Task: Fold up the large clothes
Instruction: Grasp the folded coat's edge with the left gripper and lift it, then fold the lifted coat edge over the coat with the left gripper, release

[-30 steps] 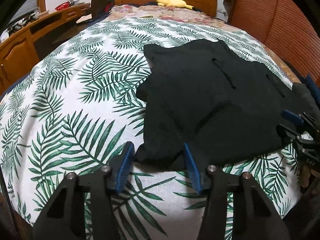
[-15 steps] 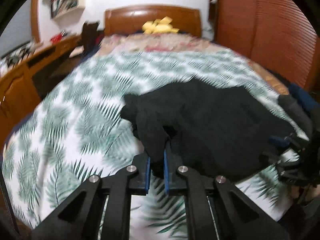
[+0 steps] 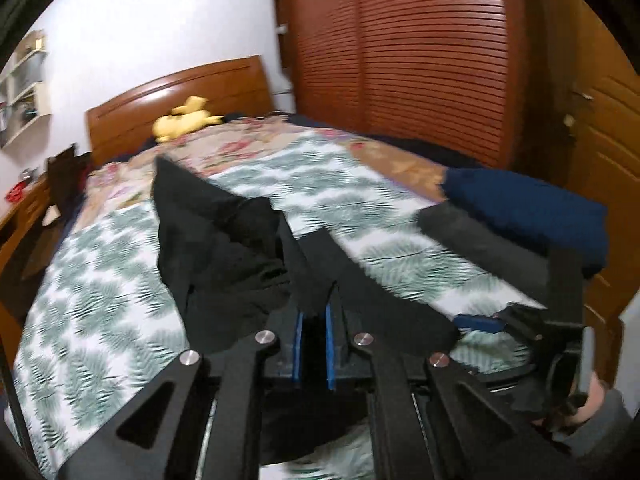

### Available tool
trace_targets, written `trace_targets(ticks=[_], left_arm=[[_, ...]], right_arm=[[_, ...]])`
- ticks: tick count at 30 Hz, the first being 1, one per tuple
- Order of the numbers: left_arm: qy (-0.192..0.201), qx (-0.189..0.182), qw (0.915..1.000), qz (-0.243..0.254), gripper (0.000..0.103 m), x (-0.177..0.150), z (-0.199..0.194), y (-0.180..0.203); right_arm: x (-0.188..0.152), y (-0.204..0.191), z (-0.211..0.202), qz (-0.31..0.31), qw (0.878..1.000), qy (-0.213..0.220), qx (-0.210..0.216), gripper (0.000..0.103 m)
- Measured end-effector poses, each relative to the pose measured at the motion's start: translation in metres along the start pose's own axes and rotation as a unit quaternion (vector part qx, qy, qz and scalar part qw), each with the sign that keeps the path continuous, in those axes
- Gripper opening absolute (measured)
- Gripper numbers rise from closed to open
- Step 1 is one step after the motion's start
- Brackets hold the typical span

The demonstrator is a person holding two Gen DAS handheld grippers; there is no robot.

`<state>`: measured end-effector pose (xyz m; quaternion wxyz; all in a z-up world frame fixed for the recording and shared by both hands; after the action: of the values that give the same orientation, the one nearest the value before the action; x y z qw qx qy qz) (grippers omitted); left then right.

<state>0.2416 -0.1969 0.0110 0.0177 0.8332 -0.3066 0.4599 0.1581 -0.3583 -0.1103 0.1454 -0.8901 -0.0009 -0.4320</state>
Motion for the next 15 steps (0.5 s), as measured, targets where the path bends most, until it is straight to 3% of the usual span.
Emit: trace_targets(ticks=[4,8,15], left_arm=[[-0.012,-0.022,0.9997,0.002,0.005,0.010,0.011,0.019],[-0.027,-0.033,0.9991,-0.004,0.014,0.004,0.019,0.022],[-0.009,-0.043,0.9990,0.009,0.025,-0.007,0.005,0.033]], right_arm=[[-0.002,0.021,-0.015,0.018,1.000,-0.001,0.011,0.062],[-0.002,0.024,-0.019,0.015,1.000,0.000,0.010,0.062],[-0.002,0.014,-0.020,0.012,1.000,0.004,0.017,0.062]])
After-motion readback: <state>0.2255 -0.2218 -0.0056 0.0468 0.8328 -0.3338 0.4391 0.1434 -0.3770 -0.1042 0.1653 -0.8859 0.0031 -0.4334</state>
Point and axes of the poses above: each gripper's, at about its wrist camera, not at the fingertips, and z roughly the way its jaws point, y to its right, x to its top, the point moved 1 cm from there along z, roughly the way its jaws point, and after that the axes turned 15 degrees about z, right-handed, at the moved point
